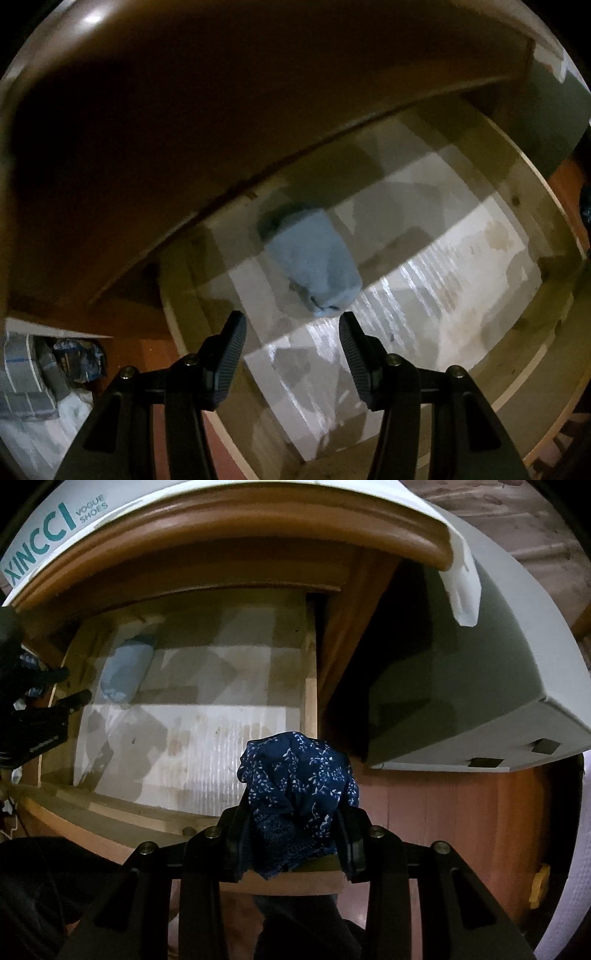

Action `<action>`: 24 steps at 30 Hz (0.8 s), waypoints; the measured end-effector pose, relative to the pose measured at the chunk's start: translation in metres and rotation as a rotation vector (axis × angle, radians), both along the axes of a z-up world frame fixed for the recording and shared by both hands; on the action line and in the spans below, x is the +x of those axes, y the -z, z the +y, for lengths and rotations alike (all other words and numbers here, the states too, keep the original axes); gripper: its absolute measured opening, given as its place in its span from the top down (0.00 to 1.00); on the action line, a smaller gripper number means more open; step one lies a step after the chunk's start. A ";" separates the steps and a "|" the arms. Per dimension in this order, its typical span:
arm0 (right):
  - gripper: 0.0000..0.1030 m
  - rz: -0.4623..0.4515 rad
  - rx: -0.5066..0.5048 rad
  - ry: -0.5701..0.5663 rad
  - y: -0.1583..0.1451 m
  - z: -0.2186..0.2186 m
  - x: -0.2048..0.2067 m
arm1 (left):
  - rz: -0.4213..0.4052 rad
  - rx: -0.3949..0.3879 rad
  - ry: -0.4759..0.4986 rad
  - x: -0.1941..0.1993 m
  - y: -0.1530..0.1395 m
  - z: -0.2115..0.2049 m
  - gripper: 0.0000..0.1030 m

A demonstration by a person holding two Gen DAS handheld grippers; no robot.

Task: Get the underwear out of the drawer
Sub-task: 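Lower the open left gripper into the drawer toward the light blue sock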

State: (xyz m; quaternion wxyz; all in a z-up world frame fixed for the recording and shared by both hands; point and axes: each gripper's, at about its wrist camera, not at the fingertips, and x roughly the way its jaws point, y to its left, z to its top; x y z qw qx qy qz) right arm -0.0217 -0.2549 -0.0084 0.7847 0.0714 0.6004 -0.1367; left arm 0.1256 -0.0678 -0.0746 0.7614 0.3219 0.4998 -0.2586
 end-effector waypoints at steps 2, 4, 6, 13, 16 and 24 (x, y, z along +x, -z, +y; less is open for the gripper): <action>0.67 0.008 -0.003 -0.003 0.001 0.001 0.002 | -0.019 0.019 0.030 -0.004 0.001 -0.004 0.48; 0.67 0.016 0.000 0.000 0.002 0.000 0.003 | -0.028 0.026 0.050 -0.007 0.001 -0.007 0.48; 0.67 0.016 -0.001 0.015 0.002 -0.002 0.004 | -0.033 0.022 0.066 -0.009 0.000 -0.009 0.48; 0.67 0.015 -0.001 0.065 0.001 -0.006 0.006 | -0.027 0.046 0.143 -0.019 0.009 -0.014 0.48; 0.67 0.014 0.004 0.074 0.001 -0.007 0.006 | -0.006 0.075 0.175 -0.022 0.016 -0.016 0.48; 0.67 0.002 0.013 0.082 -0.001 -0.009 0.005 | 0.013 0.151 0.214 -0.019 0.032 -0.021 0.48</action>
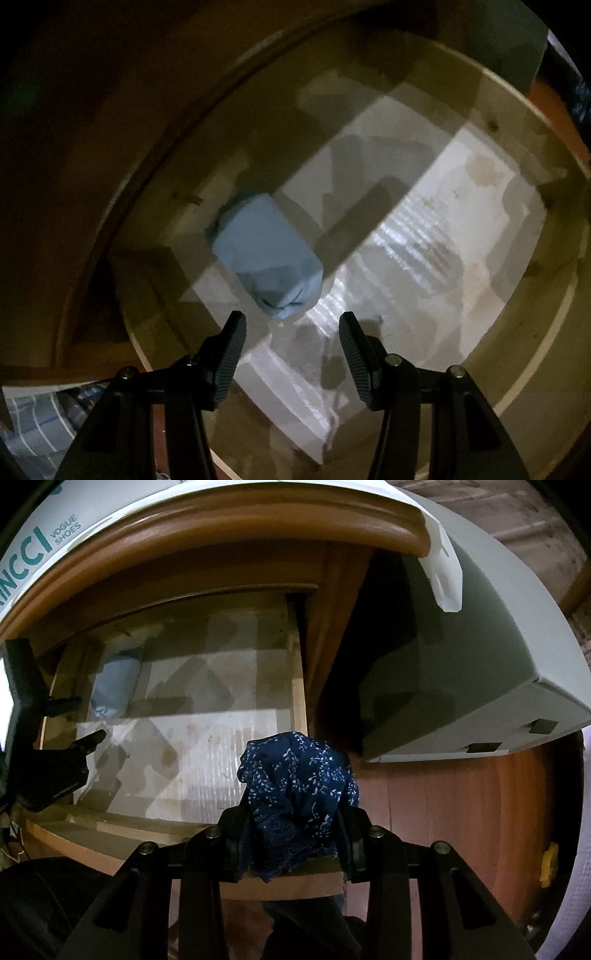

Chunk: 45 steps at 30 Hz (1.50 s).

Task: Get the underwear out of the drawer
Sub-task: 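Lower the open left gripper into the drawer toward the light blue sock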

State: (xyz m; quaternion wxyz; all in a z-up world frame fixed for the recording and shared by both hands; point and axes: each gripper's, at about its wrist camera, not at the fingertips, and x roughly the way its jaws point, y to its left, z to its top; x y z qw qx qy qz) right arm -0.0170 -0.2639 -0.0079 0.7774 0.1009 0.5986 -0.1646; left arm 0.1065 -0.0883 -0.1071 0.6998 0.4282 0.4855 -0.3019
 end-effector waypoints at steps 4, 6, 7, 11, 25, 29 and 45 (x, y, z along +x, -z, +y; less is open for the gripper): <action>0.67 -0.004 0.010 -0.002 0.000 -0.002 -0.001 | 0.008 0.011 0.011 0.004 0.007 0.000 0.48; 0.67 -0.007 0.017 -0.001 -0.001 -0.003 -0.001 | 0.007 0.004 0.031 0.004 0.005 -0.001 0.48; 0.67 -0.007 0.018 -0.001 -0.001 -0.004 -0.001 | -0.006 0.001 0.047 0.002 0.005 -0.001 0.48; 0.67 -0.013 0.027 -0.005 -0.002 -0.004 -0.001 | -0.016 0.005 0.092 0.000 0.006 -0.004 0.48; 0.67 -0.032 0.049 -0.015 -0.003 -0.004 -0.002 | -0.242 0.089 0.314 -0.024 0.009 -0.015 0.48; 0.67 -0.039 0.060 -0.010 -0.003 -0.006 -0.002 | -0.255 0.120 0.382 -0.033 0.011 -0.008 0.48; 0.67 -0.060 0.078 -0.010 -0.005 -0.006 -0.003 | -0.161 0.019 0.273 -0.036 -0.012 0.006 0.48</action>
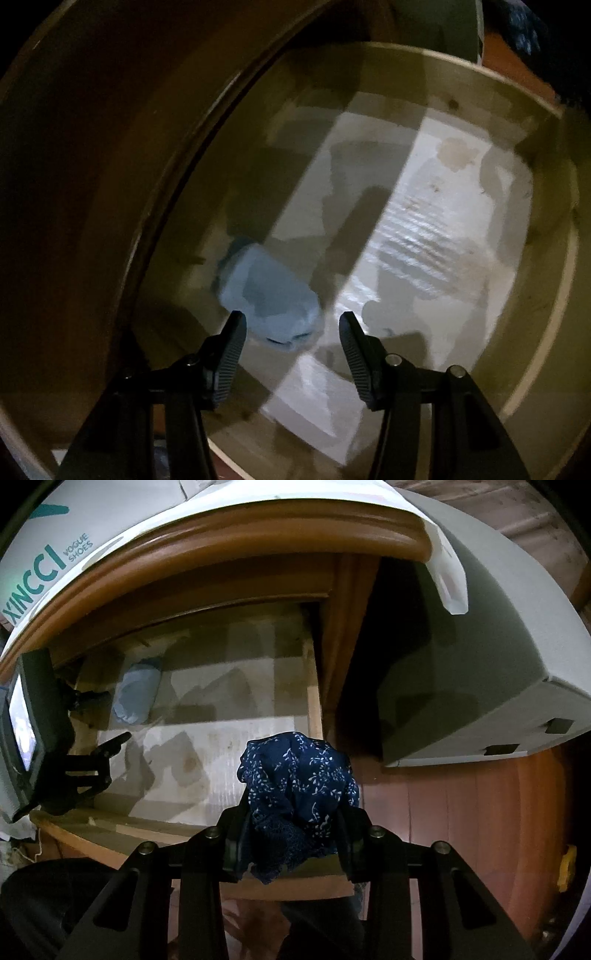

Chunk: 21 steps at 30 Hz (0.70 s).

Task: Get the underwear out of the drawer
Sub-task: 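Lower the open left gripper into the drawer toward the light blue sock, then close the left gripper on the light blue sock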

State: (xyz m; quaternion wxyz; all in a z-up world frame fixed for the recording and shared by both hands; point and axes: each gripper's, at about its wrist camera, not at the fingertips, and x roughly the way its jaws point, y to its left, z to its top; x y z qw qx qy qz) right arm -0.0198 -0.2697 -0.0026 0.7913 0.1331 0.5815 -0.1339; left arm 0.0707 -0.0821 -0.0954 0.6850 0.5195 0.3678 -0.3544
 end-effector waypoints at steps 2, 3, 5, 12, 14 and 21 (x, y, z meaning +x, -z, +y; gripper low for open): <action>0.67 0.000 0.007 0.007 0.000 -0.001 0.000 | -0.033 0.017 0.020 -0.001 0.004 0.002 0.48; 0.66 0.001 0.008 0.008 0.001 -0.002 0.000 | -0.048 0.028 0.026 -0.003 0.003 0.002 0.48; 0.66 0.004 0.010 0.000 0.001 0.000 0.001 | -0.083 0.045 0.042 -0.006 0.008 -0.001 0.48; 0.66 0.004 0.015 -0.006 0.002 0.000 0.004 | -0.262 0.157 0.205 -0.022 0.013 0.003 0.48; 0.66 0.003 0.017 -0.007 0.002 -0.001 0.004 | -0.329 0.195 0.273 -0.026 0.014 0.009 0.48; 0.66 -0.008 0.027 -0.012 0.000 -0.002 0.002 | -0.444 0.337 0.458 -0.039 0.028 0.022 0.48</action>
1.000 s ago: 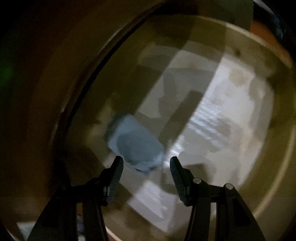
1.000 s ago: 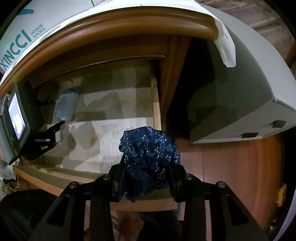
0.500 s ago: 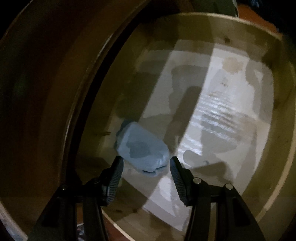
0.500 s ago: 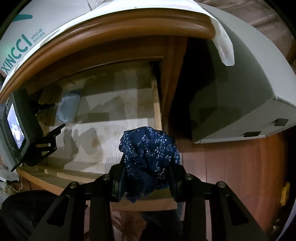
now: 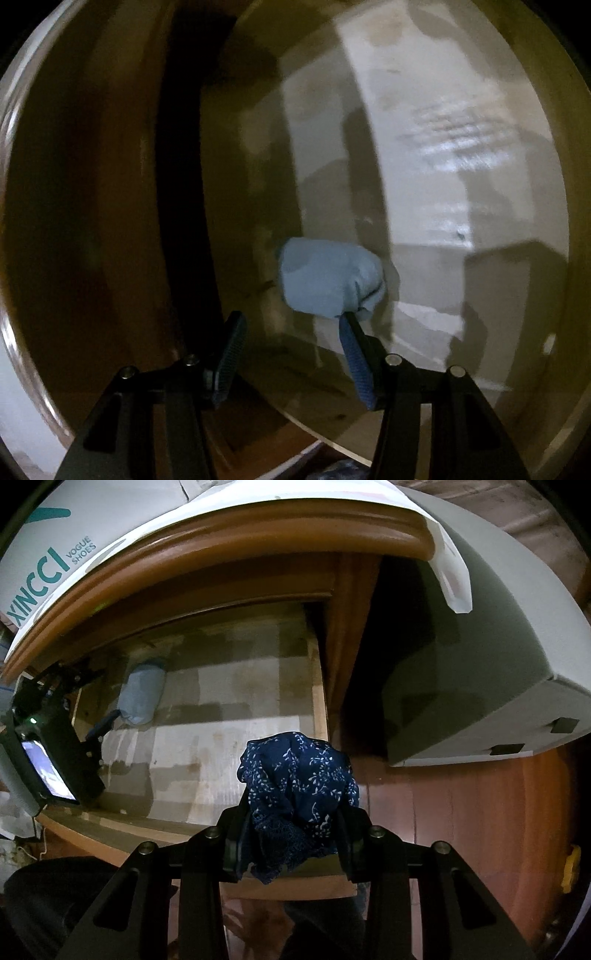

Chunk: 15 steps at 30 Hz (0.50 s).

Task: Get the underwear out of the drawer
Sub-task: 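Close the left gripper on the light blue sock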

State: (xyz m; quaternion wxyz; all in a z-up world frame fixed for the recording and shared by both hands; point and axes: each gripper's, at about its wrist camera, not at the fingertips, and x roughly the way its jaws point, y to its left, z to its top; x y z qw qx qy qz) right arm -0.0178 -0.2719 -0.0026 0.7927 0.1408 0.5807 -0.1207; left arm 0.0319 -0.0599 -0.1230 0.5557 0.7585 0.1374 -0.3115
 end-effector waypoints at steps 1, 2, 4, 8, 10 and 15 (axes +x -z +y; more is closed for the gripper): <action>0.66 -0.001 0.003 0.000 0.000 0.000 -0.001 | 0.011 0.020 0.017 -0.001 0.002 0.001 0.48; 0.66 -0.003 0.007 0.001 0.000 -0.001 -0.001 | 0.020 0.026 0.026 -0.003 0.002 0.001 0.48; 0.66 -0.008 0.016 0.000 -0.001 -0.002 -0.001 | 0.018 0.028 0.047 -0.006 0.003 0.000 0.48; 0.66 -0.012 0.028 -0.002 -0.002 -0.002 -0.001 | -0.021 0.078 0.125 -0.014 0.011 0.003 0.48; 0.66 -0.017 0.034 -0.004 -0.004 -0.001 -0.002 | -0.030 0.121 0.155 -0.017 0.012 0.010 0.48; 0.66 -0.024 0.046 -0.005 -0.005 -0.002 -0.003 | -0.033 0.221 0.214 -0.022 0.008 0.019 0.48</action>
